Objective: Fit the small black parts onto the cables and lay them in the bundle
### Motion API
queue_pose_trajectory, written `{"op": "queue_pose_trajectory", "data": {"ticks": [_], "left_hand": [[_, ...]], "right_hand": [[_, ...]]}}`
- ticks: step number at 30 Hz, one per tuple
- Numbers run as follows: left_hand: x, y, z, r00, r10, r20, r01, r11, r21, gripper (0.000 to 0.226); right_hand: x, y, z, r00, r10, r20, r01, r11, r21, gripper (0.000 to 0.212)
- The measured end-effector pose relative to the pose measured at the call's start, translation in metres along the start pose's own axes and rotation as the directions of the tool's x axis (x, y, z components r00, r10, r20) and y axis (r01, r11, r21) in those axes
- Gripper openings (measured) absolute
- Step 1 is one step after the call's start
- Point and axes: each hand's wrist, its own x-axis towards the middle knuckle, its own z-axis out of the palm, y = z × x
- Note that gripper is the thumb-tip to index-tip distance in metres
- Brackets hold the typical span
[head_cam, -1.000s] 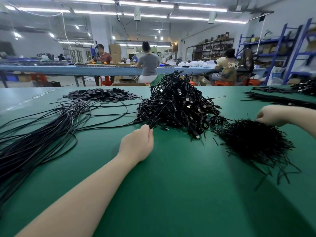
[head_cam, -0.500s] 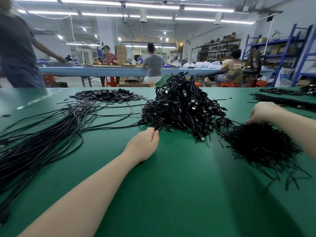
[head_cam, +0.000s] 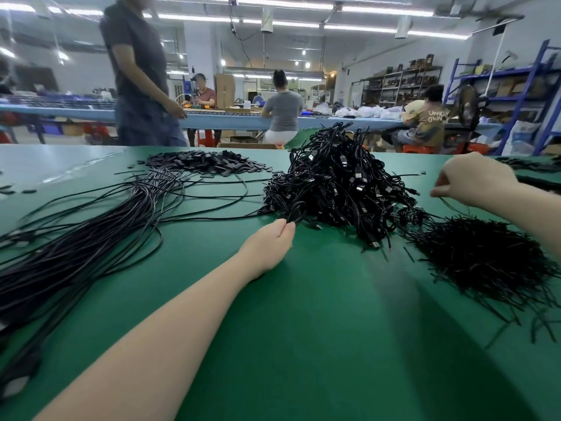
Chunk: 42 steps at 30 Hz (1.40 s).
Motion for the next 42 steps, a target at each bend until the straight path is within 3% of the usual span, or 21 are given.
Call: {"op": "queue_pose_trajectory", "data": {"ticks": [5,8,10,13,14,16,18,21,28,32,37,40,42], "left_hand": [[-0.001,0.001,0.000,1.000,-0.006,0.003,0.006,1.000,-0.001,0.034],[-0.002,0.002,0.001,1.000,0.002,0.009,-0.002,1.000,0.004,0.033],[-0.003,0.002,0.001,1.000,0.006,0.012,-0.006,1.000,0.016,0.035],[-0.002,0.003,0.002,1.000,0.006,0.009,-0.006,1.000,0.021,0.040],[-0.001,0.003,0.002,1.000,0.002,0.006,-0.002,1.000,0.017,0.040],[0.000,0.002,0.002,1.000,-0.003,0.005,0.003,1.000,0.006,0.038],[0.000,0.002,0.001,1.000,-0.011,0.007,0.011,1.000,-0.005,0.037],[-0.003,0.001,-0.001,1.000,0.008,0.002,-0.008,1.000,0.023,0.038],[-0.006,0.010,0.002,0.997,0.080,0.020,-0.083,0.975,0.204,0.029],[-0.004,0.012,0.003,0.997,0.082,0.012,-0.082,0.972,0.218,0.026],[0.001,0.013,0.005,0.995,0.095,0.014,-0.092,0.904,0.416,0.034],[-0.001,0.013,0.006,0.994,0.107,-0.014,-0.086,0.871,0.483,0.034],[-0.003,0.013,0.007,0.991,0.133,-0.028,-0.096,0.831,0.548,0.035]], "right_hand": [[-0.001,-0.025,-0.003,0.992,0.028,0.124,-0.009,0.988,-0.154,0.026],[-0.002,-0.024,-0.006,0.977,-0.002,0.215,0.030,0.992,-0.126,0.031],[-0.004,-0.023,-0.007,0.988,-0.058,0.142,0.081,0.983,-0.166,0.034],[-0.007,-0.023,-0.006,0.976,-0.165,-0.139,0.125,0.958,-0.257,0.032],[-0.009,-0.026,-0.007,0.956,-0.186,-0.226,0.145,0.972,-0.187,0.032],[-0.015,-0.043,-0.009,0.919,-0.210,-0.332,0.266,0.955,0.133,0.029],[-0.030,-0.073,-0.013,0.894,-0.248,-0.372,0.409,0.790,0.456,0.020],[-0.054,-0.120,-0.009,0.874,-0.326,-0.360,0.485,0.620,0.617,0.016],[-0.071,-0.176,0.000,0.767,-0.461,-0.446,0.640,0.591,0.491,0.019],[-0.072,-0.184,0.002,0.758,-0.475,-0.447,0.651,0.585,0.483,0.022],[-0.074,-0.187,0.000,0.756,-0.457,-0.469,0.655,0.553,0.516,0.017],[-0.073,-0.188,-0.004,0.758,-0.496,-0.423,0.652,0.549,0.523,0.010],[-0.068,-0.187,-0.011,0.732,-0.581,-0.356,0.680,0.595,0.427,0.009]]}}
